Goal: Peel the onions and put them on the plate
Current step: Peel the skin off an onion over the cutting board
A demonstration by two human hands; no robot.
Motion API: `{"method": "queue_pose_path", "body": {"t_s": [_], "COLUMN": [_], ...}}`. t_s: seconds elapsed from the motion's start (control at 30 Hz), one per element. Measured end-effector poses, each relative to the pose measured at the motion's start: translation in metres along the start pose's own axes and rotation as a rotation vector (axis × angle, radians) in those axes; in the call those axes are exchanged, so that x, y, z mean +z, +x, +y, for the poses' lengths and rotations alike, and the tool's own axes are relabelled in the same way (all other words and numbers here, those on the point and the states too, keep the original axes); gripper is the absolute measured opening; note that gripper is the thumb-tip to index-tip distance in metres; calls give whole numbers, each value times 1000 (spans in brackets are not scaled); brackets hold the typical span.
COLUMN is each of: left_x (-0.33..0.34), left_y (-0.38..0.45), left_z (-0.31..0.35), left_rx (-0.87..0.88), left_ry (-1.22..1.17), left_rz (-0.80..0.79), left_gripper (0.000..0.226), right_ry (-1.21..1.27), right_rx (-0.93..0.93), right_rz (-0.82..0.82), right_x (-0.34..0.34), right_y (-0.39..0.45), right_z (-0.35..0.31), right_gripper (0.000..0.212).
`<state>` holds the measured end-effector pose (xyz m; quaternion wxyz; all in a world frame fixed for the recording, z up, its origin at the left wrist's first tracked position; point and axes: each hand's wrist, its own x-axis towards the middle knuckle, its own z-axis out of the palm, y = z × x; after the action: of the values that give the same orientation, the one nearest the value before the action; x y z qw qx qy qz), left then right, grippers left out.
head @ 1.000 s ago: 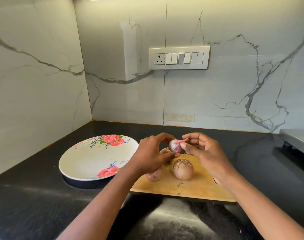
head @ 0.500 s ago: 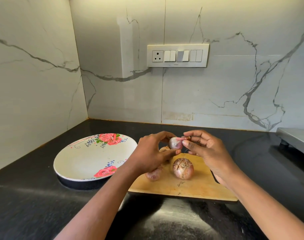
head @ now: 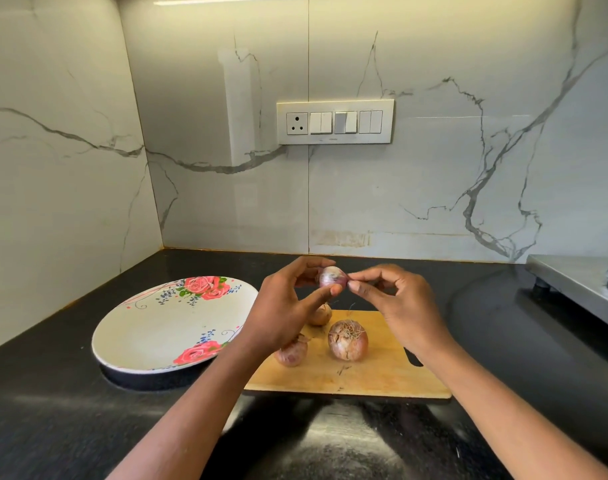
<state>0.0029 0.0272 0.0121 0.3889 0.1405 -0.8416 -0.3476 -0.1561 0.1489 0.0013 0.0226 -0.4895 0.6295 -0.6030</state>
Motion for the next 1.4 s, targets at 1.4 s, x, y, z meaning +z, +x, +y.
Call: {"method": "queue_pose_path", "body": {"t_s": [1.4], "left_x": [1], "left_y": [6], "left_z": [1], "left_rx": [-108], "left_ry": [-121], "left_rz": [-80], "left_gripper": [43], "right_ry": [-544], "right_rx": [186], "right_rz": [-343], "right_x": [-31], "right_y": [6], "right_z": [7], "right_gripper": [36]}}
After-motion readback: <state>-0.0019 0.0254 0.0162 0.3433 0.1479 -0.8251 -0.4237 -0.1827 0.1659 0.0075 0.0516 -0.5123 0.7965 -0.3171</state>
